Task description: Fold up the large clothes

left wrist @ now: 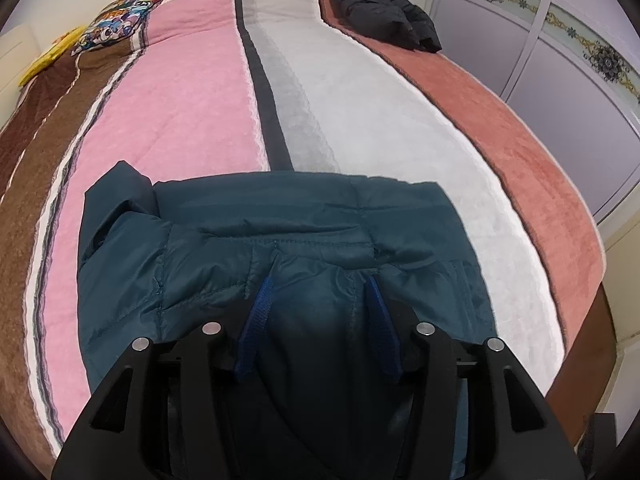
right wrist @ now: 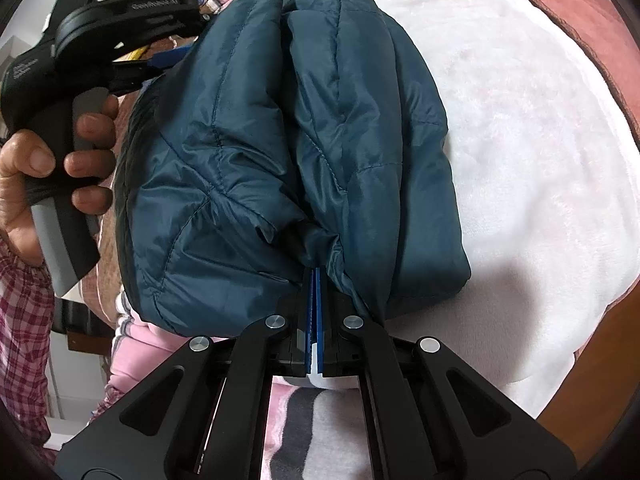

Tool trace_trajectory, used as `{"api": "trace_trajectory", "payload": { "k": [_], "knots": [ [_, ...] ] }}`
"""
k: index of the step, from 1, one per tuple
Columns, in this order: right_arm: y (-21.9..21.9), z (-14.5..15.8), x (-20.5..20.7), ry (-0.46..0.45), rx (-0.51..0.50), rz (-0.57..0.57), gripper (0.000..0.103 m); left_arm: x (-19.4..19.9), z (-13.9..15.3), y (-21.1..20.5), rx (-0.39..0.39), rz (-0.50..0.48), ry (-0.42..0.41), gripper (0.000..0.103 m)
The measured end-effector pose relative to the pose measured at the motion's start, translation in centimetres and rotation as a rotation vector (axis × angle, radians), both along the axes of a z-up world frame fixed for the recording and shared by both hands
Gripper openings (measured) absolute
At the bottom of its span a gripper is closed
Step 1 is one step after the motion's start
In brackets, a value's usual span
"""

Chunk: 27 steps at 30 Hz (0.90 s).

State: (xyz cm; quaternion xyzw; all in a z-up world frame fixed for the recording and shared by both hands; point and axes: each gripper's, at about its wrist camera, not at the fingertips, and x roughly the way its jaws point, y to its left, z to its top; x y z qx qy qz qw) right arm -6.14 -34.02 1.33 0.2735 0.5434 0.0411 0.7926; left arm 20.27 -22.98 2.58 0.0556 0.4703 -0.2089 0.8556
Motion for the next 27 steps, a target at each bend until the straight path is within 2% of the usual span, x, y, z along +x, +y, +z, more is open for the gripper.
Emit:
{"api": "trace_trajectory", "payload": {
  "k": [4, 7, 11, 15, 20, 27],
  "knots": [
    [0.0, 0.1, 0.1, 0.004, -0.008, 0.002, 0.000, -0.4, 1.1, 0.5, -0.023, -0.007, -0.004, 0.056],
    [0.0, 0.2, 0.3, 0.007, -0.011, 0.003, 0.000, -1.6, 2.8, 1.2, -0.021, -0.017, -0.051, 0.065],
    [0.0, 0.2, 0.4, 0.014, -0.006, -0.001, 0.000, -3.1, 4.8, 3.0, -0.042, -0.028, -0.095, 0.065],
    [-0.4, 0.0, 0.6, 0.019, 0.006, 0.002, 0.000, -4.9, 5.7, 6.1, -0.084, -0.009, -0.102, 0.067],
    [-1.0, -0.1, 0.9, 0.032, 0.030, 0.019, 0.000, -7.4, 4.4, 11.2, -0.099, 0.066, -0.065, 0.068],
    [-1.3, 0.2, 1.5, 0.063, 0.017, 0.068, 0.000, -10.5, 1.2, 17.9, -0.132, 0.188, 0.058, 0.070]
  ]
}}
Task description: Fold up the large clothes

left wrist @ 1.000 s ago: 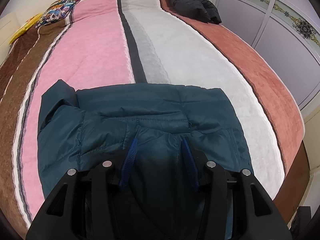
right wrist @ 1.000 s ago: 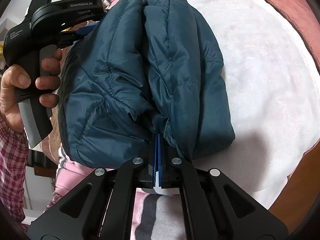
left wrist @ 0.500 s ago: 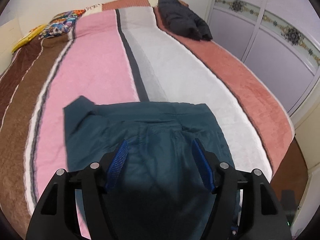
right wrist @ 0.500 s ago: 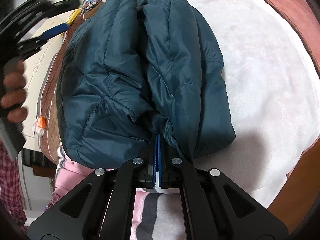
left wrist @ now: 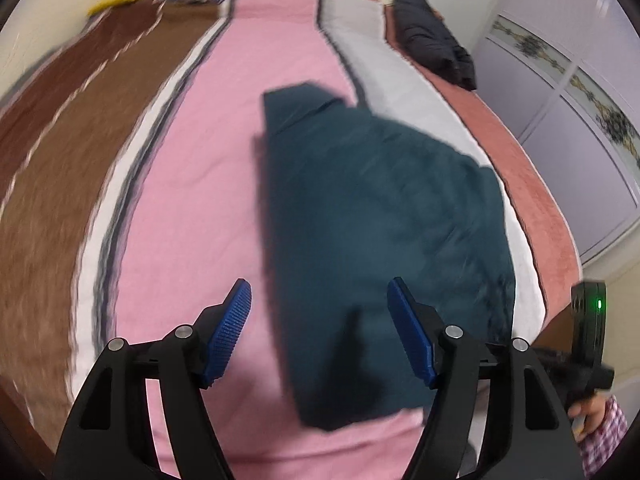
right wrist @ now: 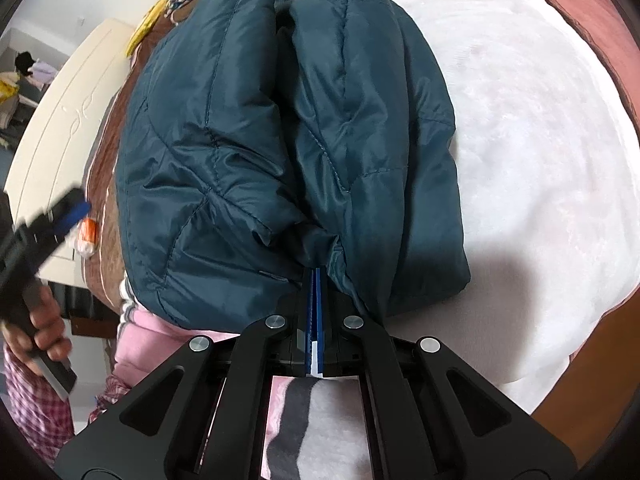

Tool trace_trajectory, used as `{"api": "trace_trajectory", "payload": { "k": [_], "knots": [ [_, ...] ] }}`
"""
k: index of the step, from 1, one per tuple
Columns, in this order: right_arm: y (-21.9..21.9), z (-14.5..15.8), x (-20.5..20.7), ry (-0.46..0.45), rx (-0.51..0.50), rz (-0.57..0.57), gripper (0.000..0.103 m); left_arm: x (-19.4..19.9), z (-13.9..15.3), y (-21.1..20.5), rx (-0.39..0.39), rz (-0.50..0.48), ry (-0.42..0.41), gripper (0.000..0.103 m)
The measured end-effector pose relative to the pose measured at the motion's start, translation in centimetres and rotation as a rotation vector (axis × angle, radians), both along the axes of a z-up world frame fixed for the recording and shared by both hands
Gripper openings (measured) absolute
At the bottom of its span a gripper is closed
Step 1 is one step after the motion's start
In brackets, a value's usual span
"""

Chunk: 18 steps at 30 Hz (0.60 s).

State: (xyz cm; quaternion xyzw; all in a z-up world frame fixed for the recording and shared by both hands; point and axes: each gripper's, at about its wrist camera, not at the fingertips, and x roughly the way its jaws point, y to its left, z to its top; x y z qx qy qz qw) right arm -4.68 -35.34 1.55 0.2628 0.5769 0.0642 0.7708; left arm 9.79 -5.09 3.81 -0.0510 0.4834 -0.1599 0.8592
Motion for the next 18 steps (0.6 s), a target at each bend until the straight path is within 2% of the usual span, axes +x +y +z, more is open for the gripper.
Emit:
{"api": "trace_trajectory", "payload": {
  "k": [6, 9, 11, 13, 16, 18],
  "knots": [
    [0.6, 0.4, 0.4, 0.026, -0.032, 0.027, 0.000, -2.0, -4.0, 3.5, -0.172, 0.044, 0.169, 0.071],
    [1.0, 0.5, 0.6, 0.043, -0.046, 0.008, 0.000, -2.0, -6.0, 3.1, -0.201, 0.030, 0.233, 0.071],
    [1.5, 0.8, 0.8, 0.052, -0.065, -0.014, 0.000, -2.1, -7.1, 2.5, -0.234, -0.015, 0.261, 0.071],
    [2.1, 1.0, 0.8, 0.061, -0.091, -0.038, 0.000, -1.9, -8.3, 1.8, -0.212, -0.043, 0.274, 0.073],
    [3.5, 1.2, 1.2, 0.082, -0.135, -0.085, 0.000, -1.2, -9.5, 1.6, -0.182, -0.074, 0.266, 0.081],
    [4.4, 1.4, 1.5, 0.097, -0.171, -0.121, 0.000, -0.9, -9.8, 1.6, -0.194, -0.103, 0.260, 0.081]
  ]
}}
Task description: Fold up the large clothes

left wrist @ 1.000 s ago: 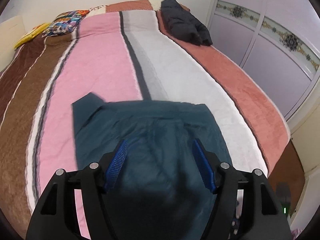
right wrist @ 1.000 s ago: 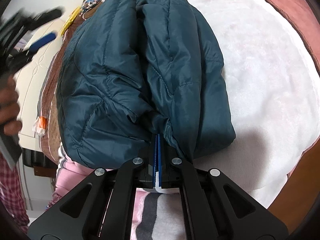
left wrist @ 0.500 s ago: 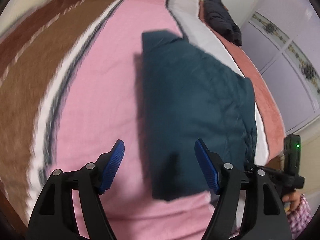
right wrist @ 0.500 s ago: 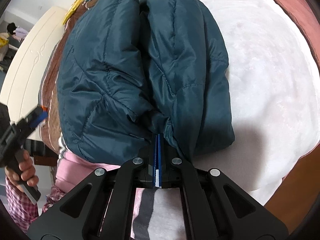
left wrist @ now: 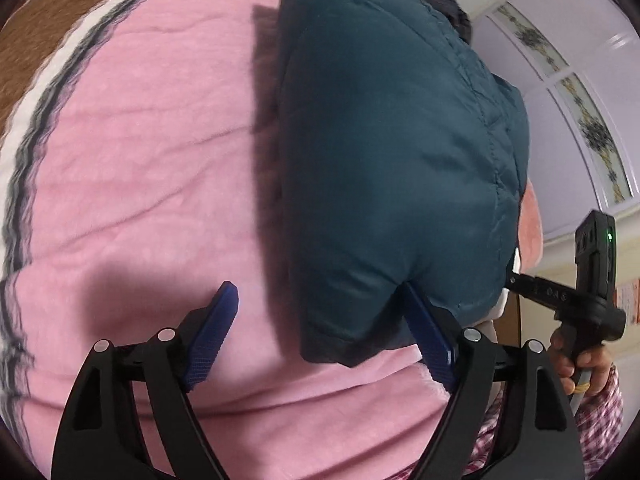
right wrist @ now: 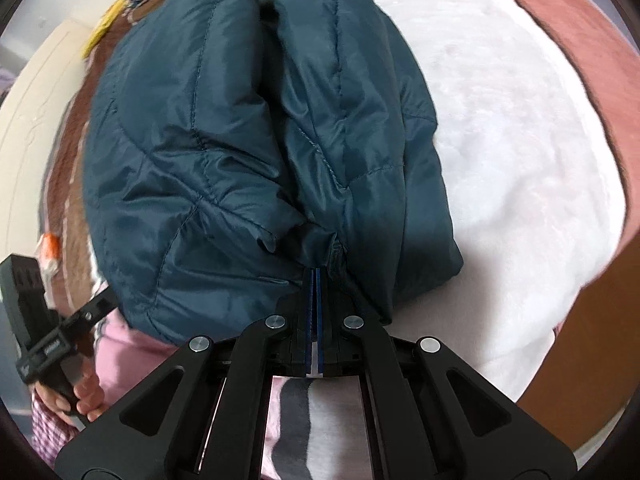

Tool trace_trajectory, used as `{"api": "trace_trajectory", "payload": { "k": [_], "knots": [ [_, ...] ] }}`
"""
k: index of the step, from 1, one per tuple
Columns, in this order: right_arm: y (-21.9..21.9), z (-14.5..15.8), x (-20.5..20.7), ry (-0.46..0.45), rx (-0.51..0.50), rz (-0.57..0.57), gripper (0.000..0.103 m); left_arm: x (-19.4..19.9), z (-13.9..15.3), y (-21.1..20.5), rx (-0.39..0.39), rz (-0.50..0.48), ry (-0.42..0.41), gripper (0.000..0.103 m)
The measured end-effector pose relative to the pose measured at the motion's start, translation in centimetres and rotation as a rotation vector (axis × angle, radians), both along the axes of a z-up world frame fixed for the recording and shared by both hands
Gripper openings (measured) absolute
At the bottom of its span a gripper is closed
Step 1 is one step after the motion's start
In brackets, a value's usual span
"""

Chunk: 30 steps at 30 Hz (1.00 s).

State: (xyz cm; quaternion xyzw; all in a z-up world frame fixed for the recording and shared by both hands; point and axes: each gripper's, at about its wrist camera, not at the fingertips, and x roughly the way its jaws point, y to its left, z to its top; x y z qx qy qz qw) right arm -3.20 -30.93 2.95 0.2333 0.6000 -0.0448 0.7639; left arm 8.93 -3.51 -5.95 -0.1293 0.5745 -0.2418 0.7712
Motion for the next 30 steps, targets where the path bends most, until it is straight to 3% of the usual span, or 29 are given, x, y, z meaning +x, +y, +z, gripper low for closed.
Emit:
{"api": "trace_trajectory", "payload": {
  "k": [8, 12, 18, 21, 23, 26, 30],
  "knots": [
    [2.7, 0.3, 0.8, 0.053, -0.086, -0.119, 0.000, 0.1, -1.0, 0.2, -0.032, -0.094, 0.010, 0.081],
    [3.5, 0.5, 1.1, 0.061, -0.094, -0.161, 0.000, -0.1, -0.1, 0.7, -0.049, -0.131, -0.013, 0.080],
    [3.0, 2.2, -0.1, 0.022, -0.049, -0.183, 0.004, 0.0, 1.8, 3.2, -0.135, -0.079, -0.065, 0.080],
    [2.0, 4.2, -0.9, -0.038, -0.012, -0.175, 0.019, 0.5, 2.4, 3.2, -0.162, -0.040, -0.072, 0.080],
    [1.1, 5.5, -1.3, -0.085, -0.012, -0.180, 0.050, 0.9, 2.5, 3.2, -0.163, -0.023, -0.089, 0.080],
    [-0.5, 6.8, -0.9, -0.151, -0.019, -0.185, 0.057, 2.2, 3.4, 2.8, -0.178, 0.002, -0.107, 0.081],
    [-3.4, 5.4, 1.5, -0.175, 0.082, -0.189, 0.061, 3.6, 3.2, 2.6, -0.224, 0.055, -0.075, 0.081]
  ]
}}
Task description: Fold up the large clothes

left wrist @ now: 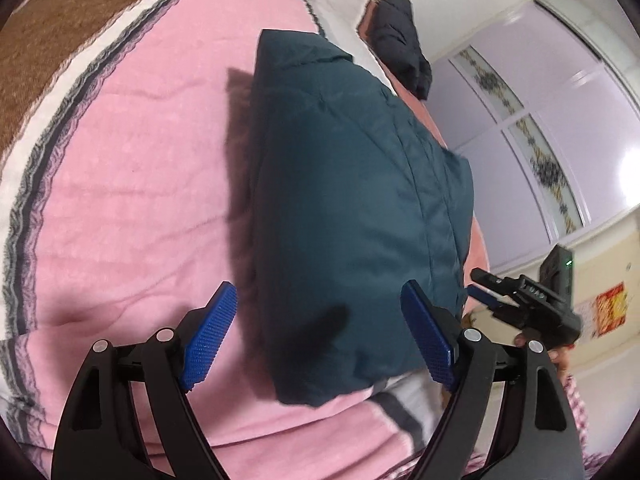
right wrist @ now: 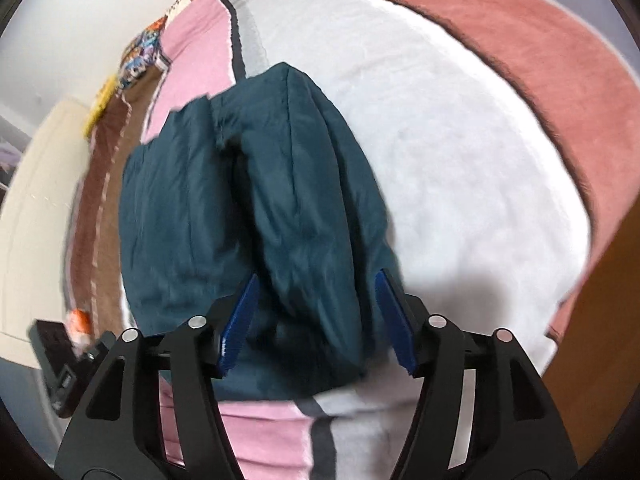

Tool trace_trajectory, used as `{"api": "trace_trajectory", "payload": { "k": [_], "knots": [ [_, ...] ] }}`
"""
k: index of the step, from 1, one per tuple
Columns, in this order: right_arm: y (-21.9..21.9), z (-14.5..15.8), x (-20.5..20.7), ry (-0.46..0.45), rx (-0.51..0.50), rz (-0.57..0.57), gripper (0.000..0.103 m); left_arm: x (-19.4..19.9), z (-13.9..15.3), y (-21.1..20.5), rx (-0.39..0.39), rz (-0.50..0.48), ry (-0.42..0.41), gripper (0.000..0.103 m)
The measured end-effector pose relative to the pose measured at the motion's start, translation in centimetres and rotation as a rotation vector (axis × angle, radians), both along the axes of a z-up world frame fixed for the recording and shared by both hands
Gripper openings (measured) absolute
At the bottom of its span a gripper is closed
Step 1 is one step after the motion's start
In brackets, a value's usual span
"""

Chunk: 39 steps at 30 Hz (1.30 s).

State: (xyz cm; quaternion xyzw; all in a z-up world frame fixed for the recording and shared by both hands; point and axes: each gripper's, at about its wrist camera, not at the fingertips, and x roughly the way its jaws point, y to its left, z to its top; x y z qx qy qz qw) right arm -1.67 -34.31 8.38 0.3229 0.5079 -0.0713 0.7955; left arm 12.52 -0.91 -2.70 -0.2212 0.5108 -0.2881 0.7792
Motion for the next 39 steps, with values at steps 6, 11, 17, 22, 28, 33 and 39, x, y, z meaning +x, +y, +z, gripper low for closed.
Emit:
{"api": "trace_trajectory", "payload": {
  "k": [6, 11, 17, 22, 28, 33, 39],
  "knots": [
    [-2.9, -1.9, 4.5, 0.009, 0.072, 0.058, 0.069, 1.4, -0.1, -0.5, -0.013, 0.018, 0.019, 0.081],
    [-3.9, -4.4, 6.5, 0.047, 0.077, 0.093, 0.072, 2.2, -0.6, -2.2, -0.004, -0.028, 0.034, 0.081],
    [-4.2, -6.8, 7.0, 0.068, 0.134, 0.110, 0.079, 3.5, -2.7, -2.9, -0.002, -0.044, 0.083, 0.086],
    [-5.2, -9.2, 7.2, 0.085, 0.278, 0.064, 0.079, 4.1, -3.7, -3.1, -0.038, -0.062, 0.106, 0.090],
    [-5.2, -8.9, 7.1, 0.057, 0.327, 0.069, 0.051, 4.7, -4.4, -3.3, -0.089, -0.089, 0.146, 0.086],
    [-4.5, -7.9, 6.8, 0.020, 0.313, 0.088, 0.031, 4.1, -3.7, -3.2, -0.050, -0.099, 0.091, 0.068],
    [-2.8, -5.8, 6.6, -0.002, 0.175, 0.116, 0.021, 3.0, -2.2, -3.6, 0.038, -0.110, -0.009, 0.055]
  ]
}}
